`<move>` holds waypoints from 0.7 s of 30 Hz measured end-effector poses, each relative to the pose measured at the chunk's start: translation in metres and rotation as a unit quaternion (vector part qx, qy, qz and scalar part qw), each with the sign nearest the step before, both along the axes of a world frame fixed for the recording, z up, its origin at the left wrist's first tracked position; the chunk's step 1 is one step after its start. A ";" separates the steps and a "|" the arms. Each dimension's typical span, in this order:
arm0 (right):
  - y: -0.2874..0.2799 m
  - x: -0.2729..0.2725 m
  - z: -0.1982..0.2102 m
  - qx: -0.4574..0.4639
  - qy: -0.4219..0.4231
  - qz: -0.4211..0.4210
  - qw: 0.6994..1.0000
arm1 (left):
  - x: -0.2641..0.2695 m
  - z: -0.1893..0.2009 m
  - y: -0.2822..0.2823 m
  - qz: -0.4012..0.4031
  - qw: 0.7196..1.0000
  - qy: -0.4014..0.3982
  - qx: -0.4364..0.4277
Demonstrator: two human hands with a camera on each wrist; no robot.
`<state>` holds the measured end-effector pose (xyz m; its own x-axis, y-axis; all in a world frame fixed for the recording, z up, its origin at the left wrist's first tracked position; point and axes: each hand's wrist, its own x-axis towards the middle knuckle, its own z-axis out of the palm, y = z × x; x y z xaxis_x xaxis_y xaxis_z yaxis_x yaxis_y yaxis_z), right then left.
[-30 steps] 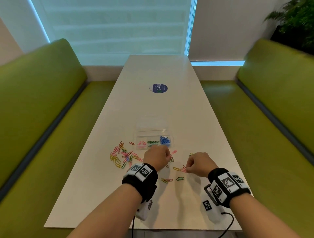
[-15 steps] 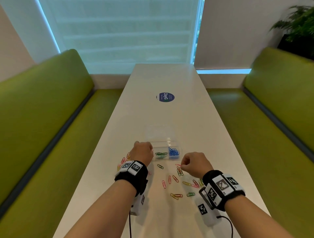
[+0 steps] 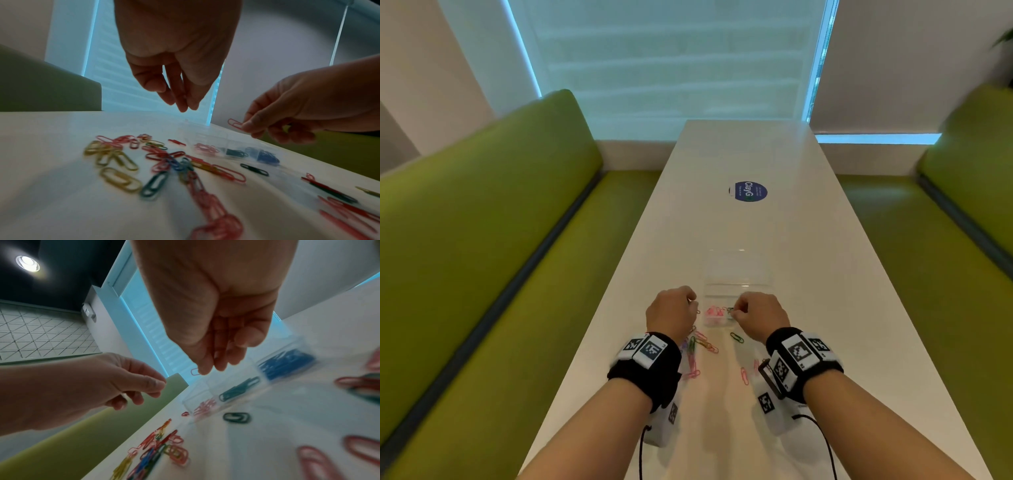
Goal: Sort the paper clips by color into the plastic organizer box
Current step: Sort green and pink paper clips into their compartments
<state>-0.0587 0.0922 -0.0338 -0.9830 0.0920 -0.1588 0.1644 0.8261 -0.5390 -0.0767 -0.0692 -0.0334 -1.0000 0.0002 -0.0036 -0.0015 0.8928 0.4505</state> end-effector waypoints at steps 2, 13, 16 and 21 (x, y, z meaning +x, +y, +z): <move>-0.007 -0.007 -0.001 0.006 0.000 -0.001 1.000 | 0.003 -0.001 -0.008 0.004 1.000 0.000 0.002; -0.007 -0.013 0.001 -0.004 0.010 -0.013 1.000 | 0.016 -0.005 -0.012 -0.023 0.999 -0.029 0.012; 0.012 -0.002 0.002 -0.002 0.016 -0.016 1.000 | 0.022 -0.006 0.004 -0.053 0.998 -0.042 0.010; 0.048 0.024 -0.001 0.013 0.008 -0.031 0.999 | 0.037 -0.009 0.037 -0.130 0.990 -0.062 -0.009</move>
